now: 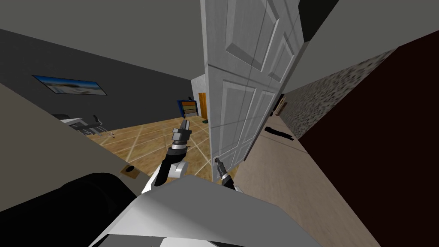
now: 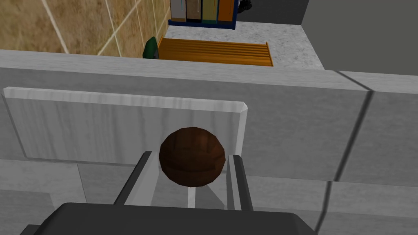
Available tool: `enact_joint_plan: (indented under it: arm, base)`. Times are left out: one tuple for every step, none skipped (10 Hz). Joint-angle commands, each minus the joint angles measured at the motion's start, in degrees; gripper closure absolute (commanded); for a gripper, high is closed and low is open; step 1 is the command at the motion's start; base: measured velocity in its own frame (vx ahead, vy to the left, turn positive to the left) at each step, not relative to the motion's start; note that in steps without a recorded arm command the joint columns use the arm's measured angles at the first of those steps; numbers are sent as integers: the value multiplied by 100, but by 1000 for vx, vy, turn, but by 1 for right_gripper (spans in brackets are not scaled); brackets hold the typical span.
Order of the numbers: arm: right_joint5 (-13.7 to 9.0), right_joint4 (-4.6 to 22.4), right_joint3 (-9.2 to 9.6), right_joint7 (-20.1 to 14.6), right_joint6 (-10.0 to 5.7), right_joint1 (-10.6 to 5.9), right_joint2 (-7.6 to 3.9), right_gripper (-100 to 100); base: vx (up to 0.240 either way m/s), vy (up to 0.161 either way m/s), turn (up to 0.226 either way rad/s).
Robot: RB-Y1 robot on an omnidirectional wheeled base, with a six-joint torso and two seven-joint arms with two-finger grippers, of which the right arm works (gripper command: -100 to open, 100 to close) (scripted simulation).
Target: Push the door open
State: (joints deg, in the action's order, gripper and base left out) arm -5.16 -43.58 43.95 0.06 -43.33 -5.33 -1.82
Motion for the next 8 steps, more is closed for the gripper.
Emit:
enact_joint_plan:
  arm:
    - [-23,-27,-75,18,13,12,-56,100]
    - [-40,-17,-132,27,10,6,-82,100]
    - [-60,-7,-195,36,7,0,-109,100]
    - [-71,-1,-231,42,5,-3,-122,100]
    - [-93,11,-306,53,1,-10,-149,100]
    - [-119,25,-391,66,-3,-18,-173,100]
    - [-147,40,-480,79,-8,-26,-195,100]
    - [-175,56,-574,93,-13,-35,-215,100]
  base:
    - [71,131,-26]
    - [60,164,-45]
    - [85,177,-45]
    - [91,159,-30]
    - [100,147,-35]
    - [130,194,-59]
    - [132,229,-43]
    - [155,208,-57]
